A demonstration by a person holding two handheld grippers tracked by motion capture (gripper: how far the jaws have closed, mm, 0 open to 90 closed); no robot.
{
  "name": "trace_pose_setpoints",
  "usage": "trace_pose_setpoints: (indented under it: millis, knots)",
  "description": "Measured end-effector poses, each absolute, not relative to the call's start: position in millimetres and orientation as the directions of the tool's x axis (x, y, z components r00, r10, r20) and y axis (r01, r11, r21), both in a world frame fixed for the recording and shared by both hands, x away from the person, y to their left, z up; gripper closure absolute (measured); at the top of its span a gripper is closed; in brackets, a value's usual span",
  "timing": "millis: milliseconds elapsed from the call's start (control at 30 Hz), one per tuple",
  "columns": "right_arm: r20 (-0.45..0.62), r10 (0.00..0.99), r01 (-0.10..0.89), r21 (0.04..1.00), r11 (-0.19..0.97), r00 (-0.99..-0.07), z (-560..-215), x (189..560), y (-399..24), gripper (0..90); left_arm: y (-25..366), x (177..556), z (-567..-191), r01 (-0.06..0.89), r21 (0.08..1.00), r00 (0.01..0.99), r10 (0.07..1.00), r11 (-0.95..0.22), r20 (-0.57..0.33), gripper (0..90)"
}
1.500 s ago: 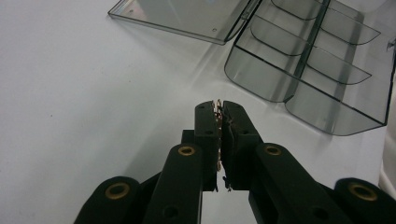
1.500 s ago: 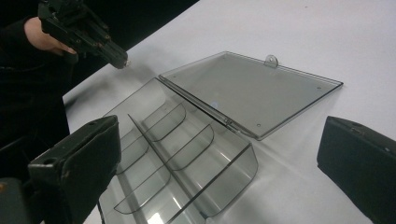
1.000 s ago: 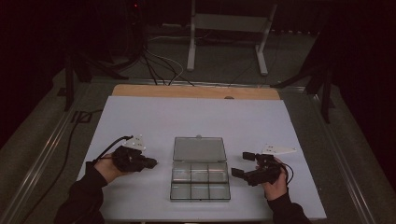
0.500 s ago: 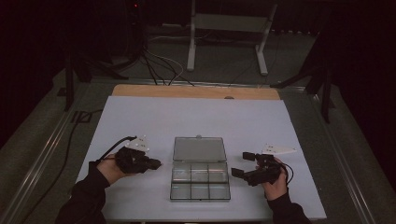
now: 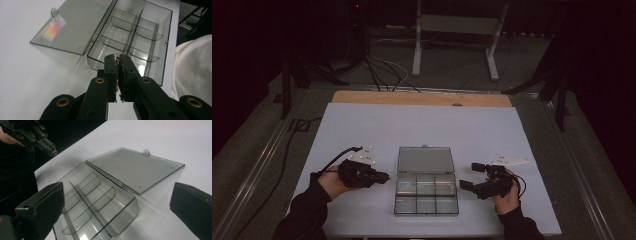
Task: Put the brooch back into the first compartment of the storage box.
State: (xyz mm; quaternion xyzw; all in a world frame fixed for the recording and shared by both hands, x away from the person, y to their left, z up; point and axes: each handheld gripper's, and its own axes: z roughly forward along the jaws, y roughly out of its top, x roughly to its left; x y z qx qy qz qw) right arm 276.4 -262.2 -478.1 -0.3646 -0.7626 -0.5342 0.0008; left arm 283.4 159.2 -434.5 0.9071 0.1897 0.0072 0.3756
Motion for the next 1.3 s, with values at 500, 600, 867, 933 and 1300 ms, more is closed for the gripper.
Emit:
trace_pose_setpoints:
  millis: [500,600,867,933,1300]
  knots:
    - [0.398,0.551,0.561,0.813,0.158,-0.733,-478.6,276.8,-262.2,0.0,145.6,276.4,-422.9,0.294,0.716,0.946,0.300,-0.634,-0.124,86.6]
    - [0.397,0.550,0.559,0.814,0.159,-0.734,-478.1,276.4,-261.8,0.0,141.8,275.3,-421.2,0.285,0.716,0.950,0.289,-0.637,-0.121,86.5]
    - [0.397,0.550,0.560,0.813,0.159,-0.734,-478.4,276.7,-261.9,0.0,128.7,273.8,-422.3,0.261,0.713,0.960,0.255,-0.650,-0.118,86.6]
    - [0.397,0.551,0.560,0.813,0.160,-0.734,-478.4,276.5,-261.9,0.0,125.2,273.7,-423.3,0.259,0.714,0.961,0.250,-0.650,-0.122,86.6]
    - [0.398,0.550,0.561,0.812,0.162,-0.734,-478.7,276.5,-261.9,0.0,110.9,276.2,-430.8,0.252,0.706,0.965,0.223,-0.662,-0.137,86.6]
